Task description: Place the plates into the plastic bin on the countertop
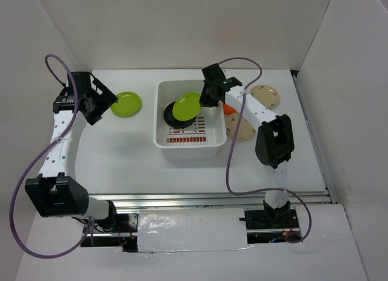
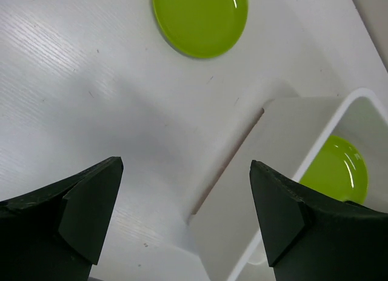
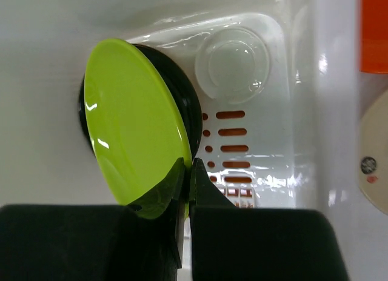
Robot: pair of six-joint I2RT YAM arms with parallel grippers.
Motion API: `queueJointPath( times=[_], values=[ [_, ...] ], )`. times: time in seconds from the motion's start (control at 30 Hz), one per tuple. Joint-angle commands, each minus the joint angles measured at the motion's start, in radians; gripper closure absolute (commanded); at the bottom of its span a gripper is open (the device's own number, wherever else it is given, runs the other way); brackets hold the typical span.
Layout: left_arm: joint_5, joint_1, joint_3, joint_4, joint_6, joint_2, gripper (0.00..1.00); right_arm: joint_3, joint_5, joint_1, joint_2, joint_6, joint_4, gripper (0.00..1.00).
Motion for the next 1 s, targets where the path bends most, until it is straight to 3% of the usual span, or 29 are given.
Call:
queueJointPath(
  times=[0.0,0.17,0.2,0.23,0.3,0.4,0.6,0.83,0.97],
  values=[
    [0.026,0.017,0.023,0.091,0.071,0.051,0.01,0.103,0.038,0.019,0.07,0.04,-0.032,1.0],
    [0.113,0.052,0.09,0.087,0.118,0.192,0.01,0.297,0.013,0.052,0.207,0.047,-0.104,0.91],
    [0.124,0.06,0.093,0.092,0.123,0.214,0.01,0.318,0.001,0.056,0.224,0.047,-0.116,0.79],
    [0.138,0.073,0.098,0.093,0.126,0.252,0.01,0.327,-0.023,0.06,0.238,0.047,-0.125,0.34],
    [0.172,0.086,0.104,0.117,0.148,0.292,0.01,0.297,-0.059,0.074,0.2,0.034,-0.106,0.0],
    [0.207,0.109,0.101,0.142,0.155,0.376,0.01,0.243,-0.109,0.085,0.12,0.023,-0.079,0.0],
    [0.219,0.123,0.05,0.26,0.125,0.484,0.01,0.192,-0.004,0.092,-0.07,0.012,-0.19,0.0],
    [0.204,0.127,0.006,0.486,0.096,0.568,0.04,-0.149,-0.21,0.114,-0.501,-0.031,0.029,0.0],
    [0.186,0.132,0.001,0.55,0.05,0.626,0.06,-0.294,-0.244,0.14,-0.664,-0.006,0.103,0.0]
  ],
)
